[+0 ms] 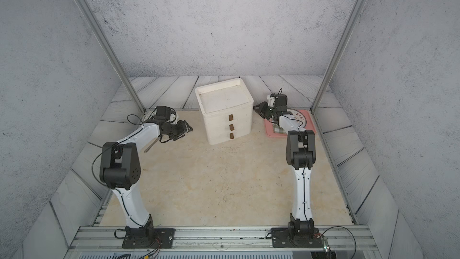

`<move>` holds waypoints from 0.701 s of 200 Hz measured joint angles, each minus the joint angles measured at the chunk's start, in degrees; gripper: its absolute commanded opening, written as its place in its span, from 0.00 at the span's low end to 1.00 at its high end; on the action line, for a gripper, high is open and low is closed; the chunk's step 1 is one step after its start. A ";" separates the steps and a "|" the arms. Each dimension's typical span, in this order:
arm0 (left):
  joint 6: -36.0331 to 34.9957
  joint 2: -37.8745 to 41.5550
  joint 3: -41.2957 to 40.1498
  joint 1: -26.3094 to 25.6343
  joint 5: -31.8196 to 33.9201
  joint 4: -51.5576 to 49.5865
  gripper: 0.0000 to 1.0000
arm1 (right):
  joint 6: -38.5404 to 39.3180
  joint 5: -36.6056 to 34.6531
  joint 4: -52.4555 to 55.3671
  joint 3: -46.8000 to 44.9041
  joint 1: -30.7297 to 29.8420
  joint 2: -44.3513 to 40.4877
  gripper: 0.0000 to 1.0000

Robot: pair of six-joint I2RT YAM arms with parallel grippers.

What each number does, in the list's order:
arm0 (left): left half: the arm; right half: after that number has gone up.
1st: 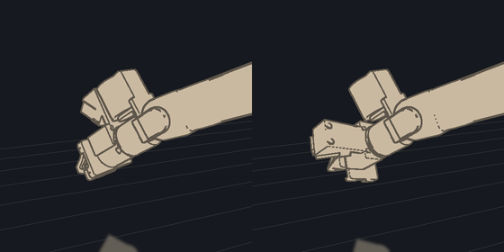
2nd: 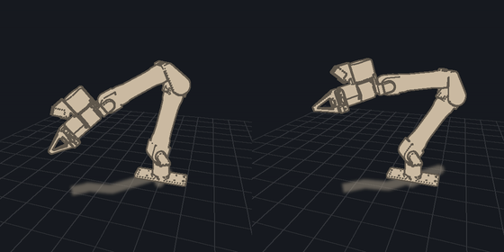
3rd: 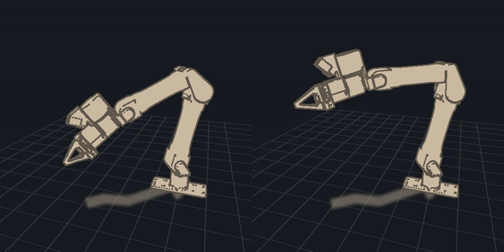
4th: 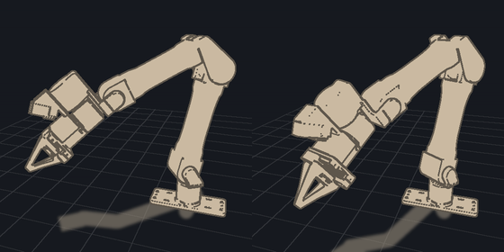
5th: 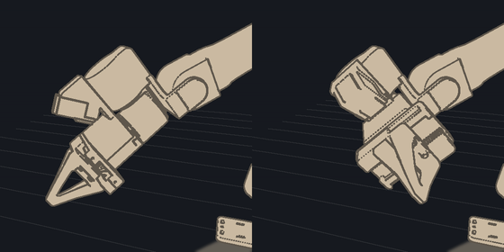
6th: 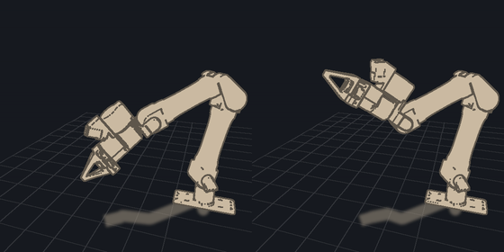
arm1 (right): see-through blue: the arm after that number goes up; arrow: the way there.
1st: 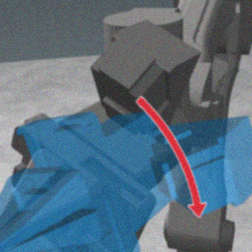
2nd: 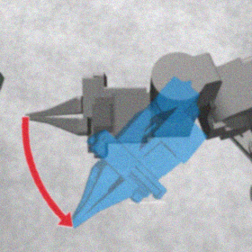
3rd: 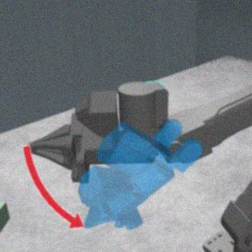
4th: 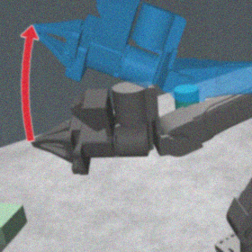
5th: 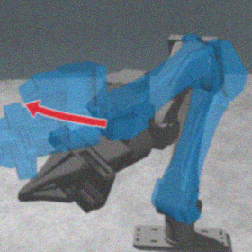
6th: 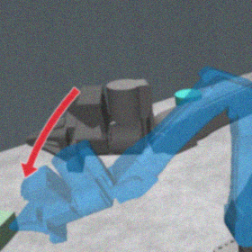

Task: Please put the sticky notes in the drawer by color
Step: Adjust the storage box at the center of the board.

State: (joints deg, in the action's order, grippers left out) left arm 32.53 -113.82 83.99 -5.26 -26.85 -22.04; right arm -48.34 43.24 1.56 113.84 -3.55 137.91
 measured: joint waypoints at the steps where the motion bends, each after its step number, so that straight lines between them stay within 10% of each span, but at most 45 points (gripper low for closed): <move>1: 0.13 -0.15 0.00 0.00 -0.07 0.07 0.66 | -0.13 0.31 0.02 0.20 0.00 0.26 0.31; 140: 2.86 -9.22 10.56 -3.39 -4.76 1.29 0.66 | 2.86 6.34 -8.26 -33.31 -4.94 -13.75 0.31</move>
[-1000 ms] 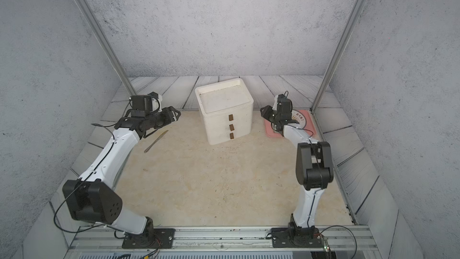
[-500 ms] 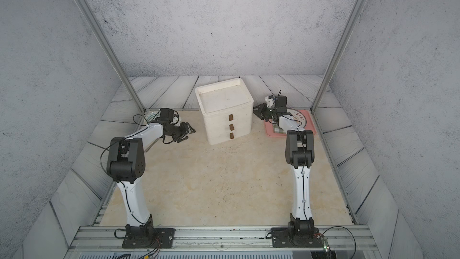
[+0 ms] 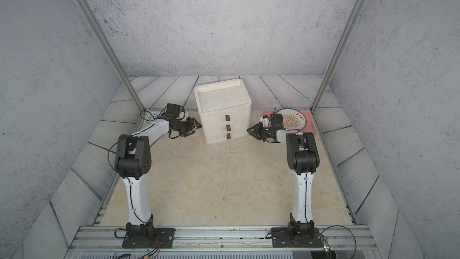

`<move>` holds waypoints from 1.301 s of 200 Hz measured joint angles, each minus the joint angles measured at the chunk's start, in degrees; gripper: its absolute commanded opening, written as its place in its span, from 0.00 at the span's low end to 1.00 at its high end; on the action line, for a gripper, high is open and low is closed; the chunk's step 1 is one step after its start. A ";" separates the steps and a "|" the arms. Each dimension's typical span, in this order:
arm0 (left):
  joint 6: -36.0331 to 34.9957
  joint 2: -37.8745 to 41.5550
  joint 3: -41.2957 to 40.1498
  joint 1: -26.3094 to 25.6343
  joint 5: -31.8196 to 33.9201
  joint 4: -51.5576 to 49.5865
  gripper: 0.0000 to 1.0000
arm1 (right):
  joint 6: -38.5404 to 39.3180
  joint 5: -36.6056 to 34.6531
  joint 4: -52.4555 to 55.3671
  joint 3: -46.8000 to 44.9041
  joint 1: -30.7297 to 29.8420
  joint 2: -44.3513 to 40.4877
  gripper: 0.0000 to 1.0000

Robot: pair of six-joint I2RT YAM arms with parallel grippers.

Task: Please put the sticky notes in the drawer by color
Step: Adjust the storage box at the center of the board.

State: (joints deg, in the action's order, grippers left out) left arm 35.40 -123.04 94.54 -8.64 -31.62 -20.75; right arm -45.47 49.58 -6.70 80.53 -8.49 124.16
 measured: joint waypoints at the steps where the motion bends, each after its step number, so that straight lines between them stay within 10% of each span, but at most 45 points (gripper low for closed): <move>1: -0.02 0.00 0.00 -0.02 0.00 0.00 0.66 | 0.11 -0.02 0.02 -0.11 -0.13 -0.20 0.31; 99: 1.46 3.85 1.07 2.08 6.51 -1.84 0.69 | 5.64 -10.82 10.64 1.97 3.21 -10.97 0.33; 169: 9.53 -6.05 16.20 2.45 11.67 0.96 0.70 | -0.59 -7.02 7.80 31.89 2.49 9.60 0.47; 260: 12.17 -22.77 36.74 1.16 10.60 -5.16 0.69 | -11.23 -0.85 2.99 49.51 1.97 25.53 0.52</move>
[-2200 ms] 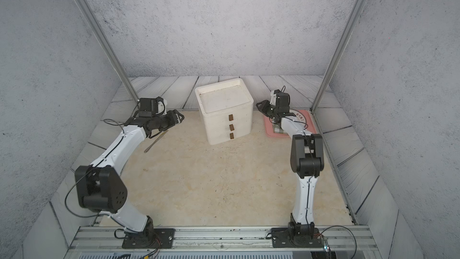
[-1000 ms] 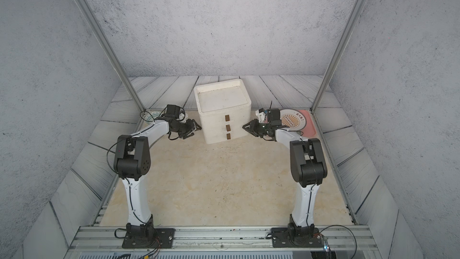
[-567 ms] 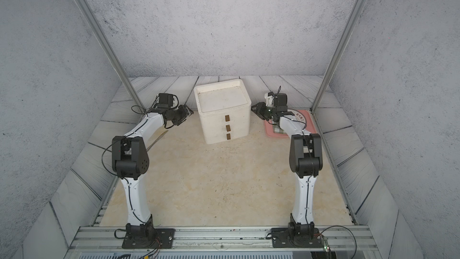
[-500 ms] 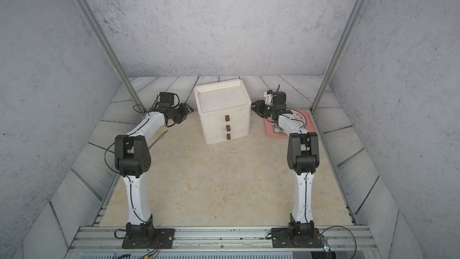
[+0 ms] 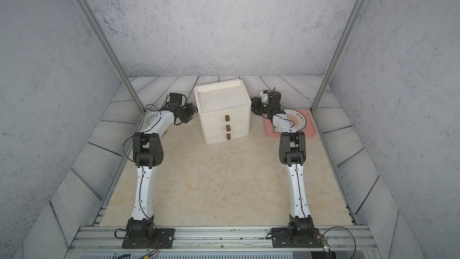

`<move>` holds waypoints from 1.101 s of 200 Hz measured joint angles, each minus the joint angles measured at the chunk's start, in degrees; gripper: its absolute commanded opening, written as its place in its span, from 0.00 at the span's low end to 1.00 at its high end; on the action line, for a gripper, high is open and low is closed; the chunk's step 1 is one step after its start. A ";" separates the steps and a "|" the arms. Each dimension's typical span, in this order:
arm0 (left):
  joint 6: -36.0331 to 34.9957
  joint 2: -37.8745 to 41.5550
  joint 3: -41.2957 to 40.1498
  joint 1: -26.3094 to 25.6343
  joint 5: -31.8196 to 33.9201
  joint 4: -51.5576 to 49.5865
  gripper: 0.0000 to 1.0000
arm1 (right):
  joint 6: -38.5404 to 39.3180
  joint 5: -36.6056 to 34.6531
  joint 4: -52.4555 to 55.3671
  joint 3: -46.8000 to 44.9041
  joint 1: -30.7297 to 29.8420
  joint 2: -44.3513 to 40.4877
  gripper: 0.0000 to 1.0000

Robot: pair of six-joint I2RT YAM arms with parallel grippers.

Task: Please put the sticky notes in the drawer by color
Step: Adjust the storage box at the center of the board.

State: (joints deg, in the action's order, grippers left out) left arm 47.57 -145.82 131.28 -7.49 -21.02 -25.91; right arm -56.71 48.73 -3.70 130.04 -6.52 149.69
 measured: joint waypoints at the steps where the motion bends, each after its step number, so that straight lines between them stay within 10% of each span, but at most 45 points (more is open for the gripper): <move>1: 0.00 -0.11 0.11 0.00 0.02 -0.09 0.70 | 0.15 0.00 -0.02 -0.15 -0.02 -0.02 0.52; 87: -0.76 -0.24 -0.52 -0.15 -0.02 -1.11 0.70 | 7.82 -6.75 -5.51 -32.89 -1.16 -14.16 0.52; 220: 0.17 26.91 -38.64 -1.40 0.70 9.35 0.70 | 12.07 -13.64 -9.86 -58.71 -4.17 -36.06 0.52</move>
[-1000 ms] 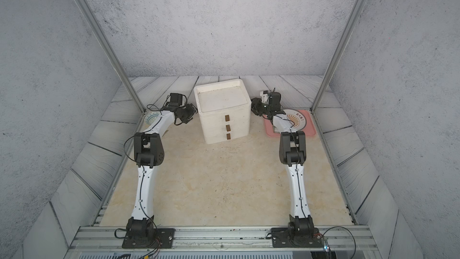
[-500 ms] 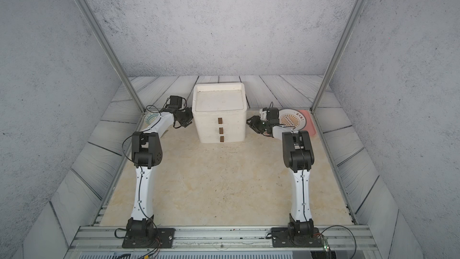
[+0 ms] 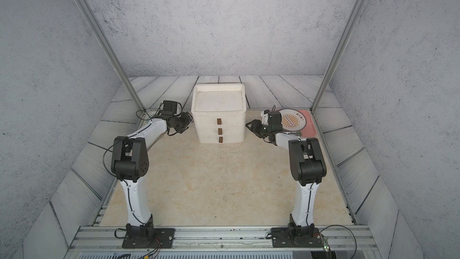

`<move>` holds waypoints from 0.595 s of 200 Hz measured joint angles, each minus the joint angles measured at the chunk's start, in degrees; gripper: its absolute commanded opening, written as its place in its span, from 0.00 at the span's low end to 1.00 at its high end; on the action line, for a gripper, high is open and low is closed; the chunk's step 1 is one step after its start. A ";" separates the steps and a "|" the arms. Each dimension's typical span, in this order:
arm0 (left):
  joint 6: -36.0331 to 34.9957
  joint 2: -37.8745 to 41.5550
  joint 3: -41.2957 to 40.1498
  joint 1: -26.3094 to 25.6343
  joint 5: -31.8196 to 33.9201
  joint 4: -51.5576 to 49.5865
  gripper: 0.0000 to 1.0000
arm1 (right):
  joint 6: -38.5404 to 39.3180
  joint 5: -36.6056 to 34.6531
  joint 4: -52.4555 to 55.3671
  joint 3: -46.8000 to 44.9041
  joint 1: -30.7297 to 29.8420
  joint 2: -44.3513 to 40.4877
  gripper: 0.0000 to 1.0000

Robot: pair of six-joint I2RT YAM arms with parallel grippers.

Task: Please put the sticky notes in the drawer by color
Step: Adjust the storage box at the center of the board.

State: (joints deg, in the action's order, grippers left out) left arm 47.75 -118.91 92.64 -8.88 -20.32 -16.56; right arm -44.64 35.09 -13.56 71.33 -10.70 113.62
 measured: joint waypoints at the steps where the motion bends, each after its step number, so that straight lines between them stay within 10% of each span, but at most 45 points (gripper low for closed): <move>1: -0.02 0.11 -0.13 -0.02 0.00 0.00 0.70 | 0.07 -0.04 0.02 -0.11 0.00 -0.07 0.52; 68: -7.89 15.37 -13.49 -5.09 -1.05 -4.52 0.73 | 15.58 -4.09 21.86 -4.74 -9.35 -16.44 0.55; 119: -8.68 27.52 -22.12 2.71 0.87 -3.78 0.76 | 20.09 -15.85 27.93 -7.30 -7.08 -32.02 0.60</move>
State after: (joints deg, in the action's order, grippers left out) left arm 39.07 -91.39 70.52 -6.17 -19.44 -20.34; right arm -24.56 19.25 14.37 64.03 -17.78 81.60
